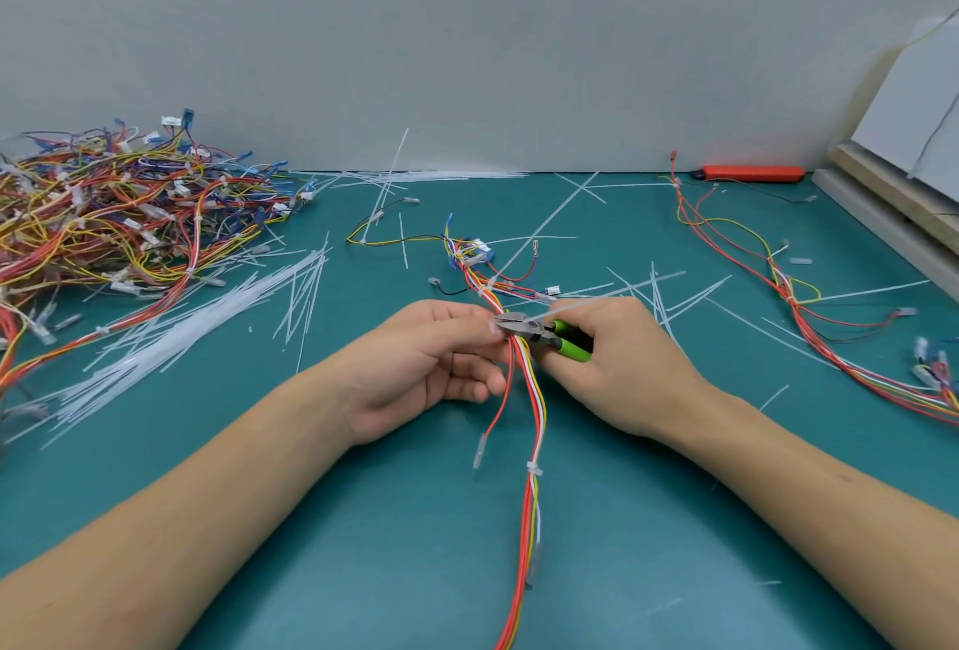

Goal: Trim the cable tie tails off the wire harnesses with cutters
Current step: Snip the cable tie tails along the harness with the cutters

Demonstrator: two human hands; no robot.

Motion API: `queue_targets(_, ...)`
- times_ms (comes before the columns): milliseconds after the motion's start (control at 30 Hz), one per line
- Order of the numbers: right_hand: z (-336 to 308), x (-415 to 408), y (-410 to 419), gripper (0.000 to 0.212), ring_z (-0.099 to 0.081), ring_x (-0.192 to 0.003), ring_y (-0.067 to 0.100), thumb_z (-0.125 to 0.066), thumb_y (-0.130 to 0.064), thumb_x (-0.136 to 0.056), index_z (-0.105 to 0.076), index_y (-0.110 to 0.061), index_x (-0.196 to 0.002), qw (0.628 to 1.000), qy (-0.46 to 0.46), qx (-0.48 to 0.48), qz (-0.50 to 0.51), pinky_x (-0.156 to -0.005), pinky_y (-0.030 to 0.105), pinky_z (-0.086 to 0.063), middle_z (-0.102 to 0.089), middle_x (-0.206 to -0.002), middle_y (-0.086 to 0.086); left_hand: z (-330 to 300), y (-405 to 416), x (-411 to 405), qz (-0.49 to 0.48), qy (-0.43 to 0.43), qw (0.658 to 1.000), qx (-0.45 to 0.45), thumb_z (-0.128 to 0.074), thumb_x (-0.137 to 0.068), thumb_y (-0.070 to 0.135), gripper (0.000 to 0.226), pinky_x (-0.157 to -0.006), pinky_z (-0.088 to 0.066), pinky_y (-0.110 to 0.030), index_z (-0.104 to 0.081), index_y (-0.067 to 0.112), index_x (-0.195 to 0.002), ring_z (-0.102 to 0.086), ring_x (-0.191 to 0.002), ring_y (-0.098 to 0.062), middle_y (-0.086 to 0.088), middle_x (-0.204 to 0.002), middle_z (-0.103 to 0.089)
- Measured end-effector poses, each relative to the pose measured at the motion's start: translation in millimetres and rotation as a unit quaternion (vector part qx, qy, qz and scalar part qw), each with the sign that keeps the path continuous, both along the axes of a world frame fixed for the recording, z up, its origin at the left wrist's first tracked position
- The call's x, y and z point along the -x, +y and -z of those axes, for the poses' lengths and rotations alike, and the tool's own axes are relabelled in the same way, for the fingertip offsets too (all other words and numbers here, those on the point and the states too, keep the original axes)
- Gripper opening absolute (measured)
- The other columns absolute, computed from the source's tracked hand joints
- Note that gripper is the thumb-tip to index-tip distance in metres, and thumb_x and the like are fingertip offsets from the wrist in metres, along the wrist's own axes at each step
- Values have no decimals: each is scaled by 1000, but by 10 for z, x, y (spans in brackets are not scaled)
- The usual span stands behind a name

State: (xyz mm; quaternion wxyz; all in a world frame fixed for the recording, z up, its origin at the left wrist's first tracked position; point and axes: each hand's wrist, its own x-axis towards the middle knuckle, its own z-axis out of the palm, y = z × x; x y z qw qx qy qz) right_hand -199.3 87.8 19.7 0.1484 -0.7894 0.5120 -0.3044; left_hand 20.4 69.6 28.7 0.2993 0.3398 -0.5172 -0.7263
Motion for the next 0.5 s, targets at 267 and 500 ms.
queue_targets(267, 17, 10, -17, 14, -55, -73, 23, -63, -26, -88, -68, -17, -78, 1000, 2, -1, -12, -70, 45, -50, -60, -69, -1, 17, -23, -9, 10, -3, 1000, 7, -63, -96, 14, 11, -58, -54, -23, -71, 9, -91, -66, -61, -16, -11, -87, -72)
queue_targets(500, -10, 0, -1, 22, -55, -73, 21, -55, -32, -84, -71, -17, -81, 1000, -11, -11, -18, -70, 42, -49, -62, -72, -2, 23, -31, -15, 12, 4, 1000, 4, -62, -91, 18, 15, -59, -54, -23, -68, 6, -97, -64, -61, -16, -11, -87, -72)
